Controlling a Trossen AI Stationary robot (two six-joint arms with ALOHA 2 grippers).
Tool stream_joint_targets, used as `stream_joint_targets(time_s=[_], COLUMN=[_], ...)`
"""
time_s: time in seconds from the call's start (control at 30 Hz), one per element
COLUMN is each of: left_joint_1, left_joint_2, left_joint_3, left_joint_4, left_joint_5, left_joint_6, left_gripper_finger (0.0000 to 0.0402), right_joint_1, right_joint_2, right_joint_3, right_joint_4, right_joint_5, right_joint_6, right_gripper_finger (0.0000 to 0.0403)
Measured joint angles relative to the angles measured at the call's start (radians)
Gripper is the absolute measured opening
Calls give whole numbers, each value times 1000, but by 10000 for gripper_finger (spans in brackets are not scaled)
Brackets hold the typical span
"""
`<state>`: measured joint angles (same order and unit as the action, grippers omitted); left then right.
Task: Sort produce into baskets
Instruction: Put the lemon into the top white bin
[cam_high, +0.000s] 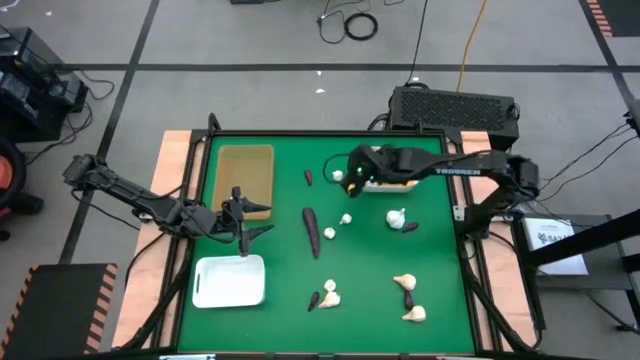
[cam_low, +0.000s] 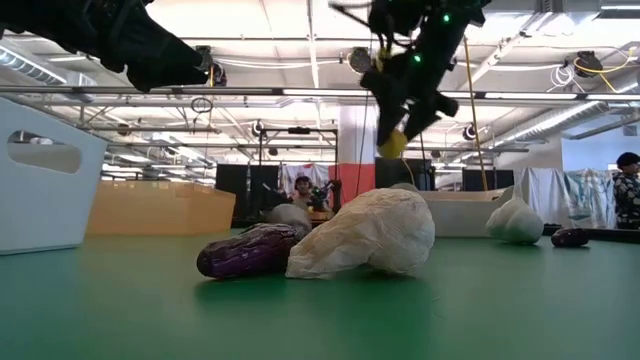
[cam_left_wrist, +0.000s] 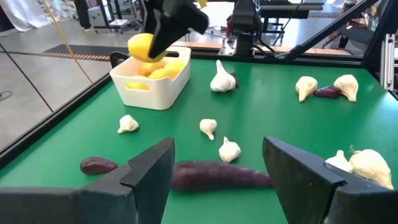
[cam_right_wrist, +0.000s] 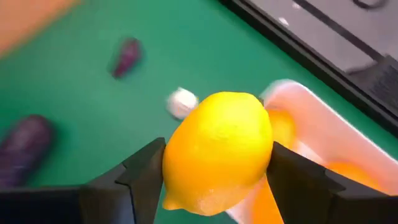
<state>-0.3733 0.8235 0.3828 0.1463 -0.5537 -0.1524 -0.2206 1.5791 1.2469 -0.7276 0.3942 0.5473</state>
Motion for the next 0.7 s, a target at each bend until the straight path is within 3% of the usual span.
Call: stream_joint_targets(time_s=[0.2,0.4,0.7], left_joint_1=[0,0,0], left_joint_2=[0,0,0], left_joint_3=[0,0,0], left_joint_4=[-3,-7,-8], left_joint_5=[0,0,0], left_joint_6=[0,0,0], left_gripper_finger=[251,251,251], right_joint_1=[-73,-106,-115], right_joint_2=[13,47,72], right_joint_3=[0,0,0], right_joint_4=[-138,-164,-157], right_joint_5=[-5,-7,-57], right_joint_6=[-6,-10,-10], right_gripper_finger=[242,247,302])
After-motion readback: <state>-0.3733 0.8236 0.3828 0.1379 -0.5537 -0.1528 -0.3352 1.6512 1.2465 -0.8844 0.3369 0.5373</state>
